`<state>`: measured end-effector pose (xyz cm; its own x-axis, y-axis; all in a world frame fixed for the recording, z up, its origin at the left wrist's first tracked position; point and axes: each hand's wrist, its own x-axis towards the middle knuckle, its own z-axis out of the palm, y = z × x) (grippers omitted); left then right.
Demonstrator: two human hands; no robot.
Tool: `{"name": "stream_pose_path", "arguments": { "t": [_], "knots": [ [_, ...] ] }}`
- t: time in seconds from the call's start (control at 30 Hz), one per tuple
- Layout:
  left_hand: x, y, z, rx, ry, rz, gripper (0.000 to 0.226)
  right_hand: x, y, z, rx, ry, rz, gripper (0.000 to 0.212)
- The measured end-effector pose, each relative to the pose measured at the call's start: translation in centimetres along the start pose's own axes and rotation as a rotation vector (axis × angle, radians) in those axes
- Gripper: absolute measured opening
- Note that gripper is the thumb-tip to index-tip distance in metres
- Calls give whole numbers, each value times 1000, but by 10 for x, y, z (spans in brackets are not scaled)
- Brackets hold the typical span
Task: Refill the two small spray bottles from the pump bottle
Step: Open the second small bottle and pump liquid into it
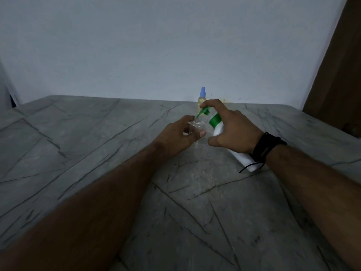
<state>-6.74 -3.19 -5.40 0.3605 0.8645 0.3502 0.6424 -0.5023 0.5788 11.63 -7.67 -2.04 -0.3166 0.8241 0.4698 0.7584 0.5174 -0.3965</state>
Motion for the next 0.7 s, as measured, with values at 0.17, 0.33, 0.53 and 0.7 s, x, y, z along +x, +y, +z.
{"name": "stream_pose_path", "arguments": {
  "t": [0.17,0.33,0.53,0.7],
  "knots": [
    [0,-1,1,-25,6,-6,63,-1,2,-2,25,43,4,71],
    [-1,0,0,-40,-1,-18,63,-2,3,-1,0,61,-6,77],
    [-3,2,-1,-44,-4,-5,60,-1,3,-1,1,58,-7,73],
    [-3,3,-4,-51,-12,-5,61,1,2,-1,5,69,5,72]
  ]
}}
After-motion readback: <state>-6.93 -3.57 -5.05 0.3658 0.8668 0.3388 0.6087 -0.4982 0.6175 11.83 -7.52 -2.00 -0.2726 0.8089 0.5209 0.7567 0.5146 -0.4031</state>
